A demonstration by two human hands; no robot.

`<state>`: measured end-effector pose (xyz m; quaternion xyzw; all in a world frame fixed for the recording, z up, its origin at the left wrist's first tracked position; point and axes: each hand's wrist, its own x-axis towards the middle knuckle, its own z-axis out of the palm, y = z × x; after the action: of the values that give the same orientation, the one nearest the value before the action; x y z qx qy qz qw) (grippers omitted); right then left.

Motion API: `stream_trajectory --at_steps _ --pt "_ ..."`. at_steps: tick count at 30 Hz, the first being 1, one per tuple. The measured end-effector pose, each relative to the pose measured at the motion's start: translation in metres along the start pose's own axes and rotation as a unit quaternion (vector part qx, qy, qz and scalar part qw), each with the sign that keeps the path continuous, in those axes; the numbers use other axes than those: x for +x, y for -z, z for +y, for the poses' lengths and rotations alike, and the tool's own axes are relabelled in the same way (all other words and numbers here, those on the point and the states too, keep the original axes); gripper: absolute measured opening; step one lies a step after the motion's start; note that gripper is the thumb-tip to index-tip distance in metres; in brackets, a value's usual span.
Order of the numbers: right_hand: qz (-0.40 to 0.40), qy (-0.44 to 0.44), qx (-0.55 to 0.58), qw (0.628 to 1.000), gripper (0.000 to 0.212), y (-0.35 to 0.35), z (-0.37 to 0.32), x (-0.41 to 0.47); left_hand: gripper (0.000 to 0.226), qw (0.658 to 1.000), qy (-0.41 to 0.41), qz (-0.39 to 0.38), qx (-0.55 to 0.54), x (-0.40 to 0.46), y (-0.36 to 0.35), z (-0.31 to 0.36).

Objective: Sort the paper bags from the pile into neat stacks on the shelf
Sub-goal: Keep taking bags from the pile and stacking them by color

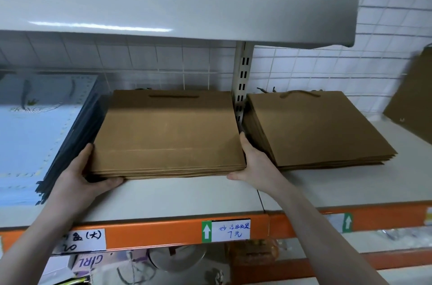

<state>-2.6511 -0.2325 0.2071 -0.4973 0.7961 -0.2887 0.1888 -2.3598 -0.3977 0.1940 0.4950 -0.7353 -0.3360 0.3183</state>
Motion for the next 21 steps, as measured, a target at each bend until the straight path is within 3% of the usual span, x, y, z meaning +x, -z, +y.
stream_trajectory --at_steps 7,21 --pt "0.01 -0.014 0.094 0.995 0.09 -0.001 0.006 0.003 0.102 1.0 -0.003 -0.004 -0.005 -0.001 -0.001 -0.001" --pt "0.022 0.005 0.127 0.992 0.086 -0.009 0.011 -0.004 0.108 1.0 -0.003 -0.014 -0.003 -0.003 0.001 -0.001"
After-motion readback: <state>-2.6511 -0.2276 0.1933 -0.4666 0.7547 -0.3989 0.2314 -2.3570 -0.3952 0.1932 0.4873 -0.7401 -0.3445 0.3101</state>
